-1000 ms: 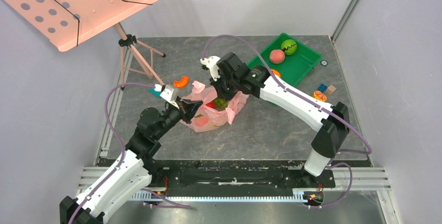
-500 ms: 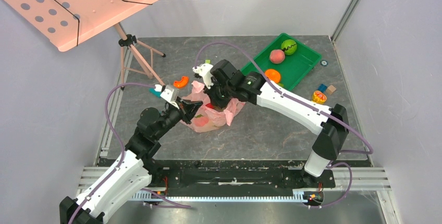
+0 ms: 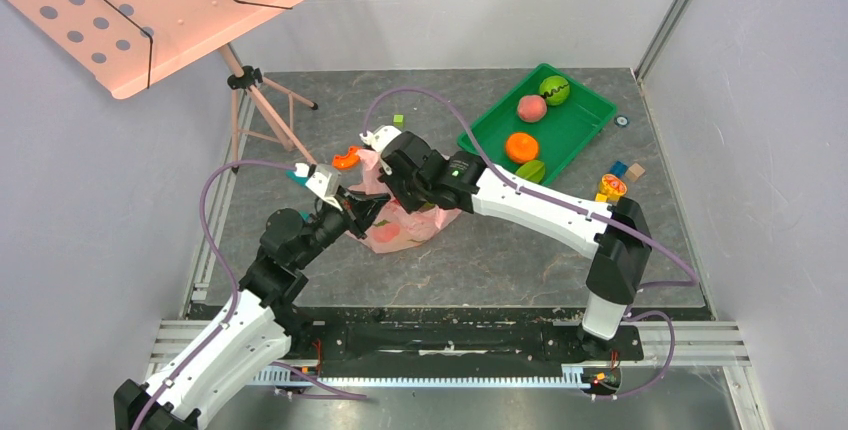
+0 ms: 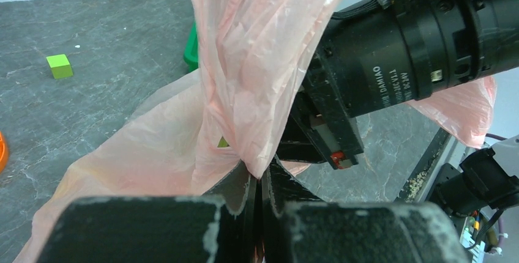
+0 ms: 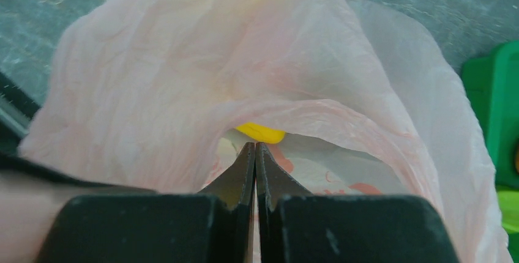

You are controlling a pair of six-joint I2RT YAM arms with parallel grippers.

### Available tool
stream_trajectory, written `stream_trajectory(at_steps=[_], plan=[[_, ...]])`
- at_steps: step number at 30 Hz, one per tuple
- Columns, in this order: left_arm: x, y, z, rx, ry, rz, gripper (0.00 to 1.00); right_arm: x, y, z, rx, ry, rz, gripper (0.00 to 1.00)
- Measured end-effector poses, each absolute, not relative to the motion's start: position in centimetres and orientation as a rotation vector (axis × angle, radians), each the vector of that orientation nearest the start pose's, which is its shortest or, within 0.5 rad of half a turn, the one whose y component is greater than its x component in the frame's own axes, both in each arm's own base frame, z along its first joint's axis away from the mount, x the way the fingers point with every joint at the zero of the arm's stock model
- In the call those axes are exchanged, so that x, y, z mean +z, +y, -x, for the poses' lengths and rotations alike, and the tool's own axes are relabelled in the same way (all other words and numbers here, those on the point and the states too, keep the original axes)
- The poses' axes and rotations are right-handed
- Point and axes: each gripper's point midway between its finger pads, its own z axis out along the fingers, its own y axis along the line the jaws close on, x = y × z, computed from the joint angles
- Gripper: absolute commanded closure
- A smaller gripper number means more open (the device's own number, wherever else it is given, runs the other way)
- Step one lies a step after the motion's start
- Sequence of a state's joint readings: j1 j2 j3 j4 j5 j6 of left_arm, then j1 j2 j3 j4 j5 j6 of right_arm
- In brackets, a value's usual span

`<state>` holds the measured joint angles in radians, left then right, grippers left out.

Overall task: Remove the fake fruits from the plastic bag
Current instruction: Adjust the plastic bag at the center of the board.

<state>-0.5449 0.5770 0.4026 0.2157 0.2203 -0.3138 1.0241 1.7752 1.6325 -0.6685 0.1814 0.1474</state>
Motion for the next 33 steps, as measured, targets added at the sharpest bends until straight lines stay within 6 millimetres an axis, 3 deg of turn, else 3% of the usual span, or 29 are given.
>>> stream_trajectory(at_steps=[3,6,12,17,18,20,21,23,27,30,33], plan=[[24.7,-19.5,-22.4,-0.846,1.542,-0.363,0.98,18.2,37.6,-27.1,0.278,2.207,0.892,1.00],[24.9,-19.5,-22.4,-0.847,1.533,-0.362,0.98,16.2,36.1,-27.4,0.211,2.241,0.873,1.00],[24.8,-19.5,-22.3,-0.846,1.538,-0.362,0.98,12.7,31.1,-28.5,0.119,2.336,0.789,0.96],[24.9,-19.4,-22.4,-0.842,1.534,-0.357,0.98,13.8,28.5,-30.0,0.142,2.317,0.680,0.89],[24.9,-19.3,-22.3,-0.841,1.534,-0.355,0.98,14.1,28.4,-30.1,0.159,2.306,0.667,0.83],[24.8,-19.2,-22.3,-0.838,1.537,-0.352,0.97,14.8,28.3,-30.2,0.208,2.282,0.641,0.88],[24.7,-19.2,-22.3,-0.833,1.543,-0.349,0.94,15.1,28.3,-30.2,0.240,2.267,0.634,0.89],[24.3,-18.9,-22.5,-0.818,1.564,-0.335,0.75,15.3,28.6,-30.0,0.294,2.249,0.635,0.88],[24.3,-18.3,-22.9,-0.772,1.628,-0.305,0.47,15.3,29.8,-29.5,0.392,2.226,0.658,0.88],[25.4,-17.8,-23.3,-0.735,1.666,-0.281,0.34,15.5,30.4,-29.4,0.436,2.213,0.671,0.88],[27.2,-17.3,-23.3,-0.713,1.681,-0.264,0.30,15.8,31.0,-29.4,0.473,2.197,0.679,0.88]])
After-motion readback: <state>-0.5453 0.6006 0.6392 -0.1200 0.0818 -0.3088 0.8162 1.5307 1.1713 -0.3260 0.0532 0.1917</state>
